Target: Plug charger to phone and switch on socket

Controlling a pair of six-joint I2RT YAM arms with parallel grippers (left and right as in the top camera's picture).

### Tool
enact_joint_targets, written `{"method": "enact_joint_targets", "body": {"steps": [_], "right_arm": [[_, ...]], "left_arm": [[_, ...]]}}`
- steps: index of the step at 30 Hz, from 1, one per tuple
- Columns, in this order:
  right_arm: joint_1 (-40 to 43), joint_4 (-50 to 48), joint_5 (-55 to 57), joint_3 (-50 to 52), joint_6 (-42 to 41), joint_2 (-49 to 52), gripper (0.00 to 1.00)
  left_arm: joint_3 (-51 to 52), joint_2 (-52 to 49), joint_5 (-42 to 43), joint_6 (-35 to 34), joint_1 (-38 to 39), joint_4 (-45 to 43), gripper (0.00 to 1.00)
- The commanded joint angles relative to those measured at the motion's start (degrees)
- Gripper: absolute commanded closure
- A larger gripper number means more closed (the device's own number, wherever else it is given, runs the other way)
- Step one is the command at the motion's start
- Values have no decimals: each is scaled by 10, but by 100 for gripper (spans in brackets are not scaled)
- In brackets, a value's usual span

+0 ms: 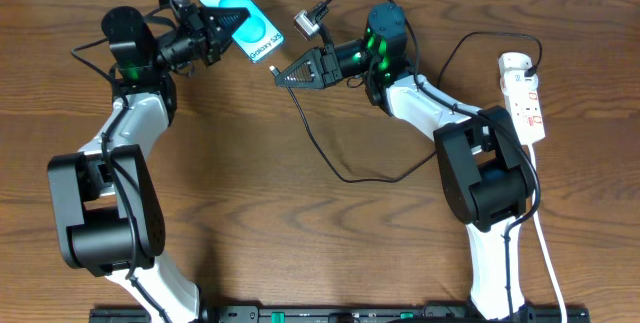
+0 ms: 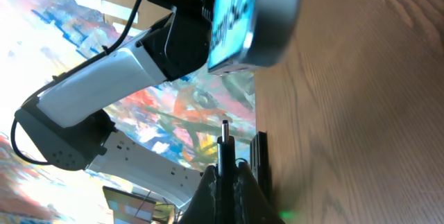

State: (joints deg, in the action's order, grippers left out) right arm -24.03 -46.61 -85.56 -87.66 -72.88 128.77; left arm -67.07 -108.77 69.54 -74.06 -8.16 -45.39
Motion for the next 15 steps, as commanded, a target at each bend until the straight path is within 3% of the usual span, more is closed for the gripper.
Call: {"method": "enact_joint_targets", "body": {"steps": [1,15], "right_arm": [[4,-3,-5,-5,-10,-1,99],[18,-5,-5,-5,-10,-1,99]], "left_arm": [[-5,7,6,16,-3,-5,93],[-5,7,20,16,-2,0,93]]}}
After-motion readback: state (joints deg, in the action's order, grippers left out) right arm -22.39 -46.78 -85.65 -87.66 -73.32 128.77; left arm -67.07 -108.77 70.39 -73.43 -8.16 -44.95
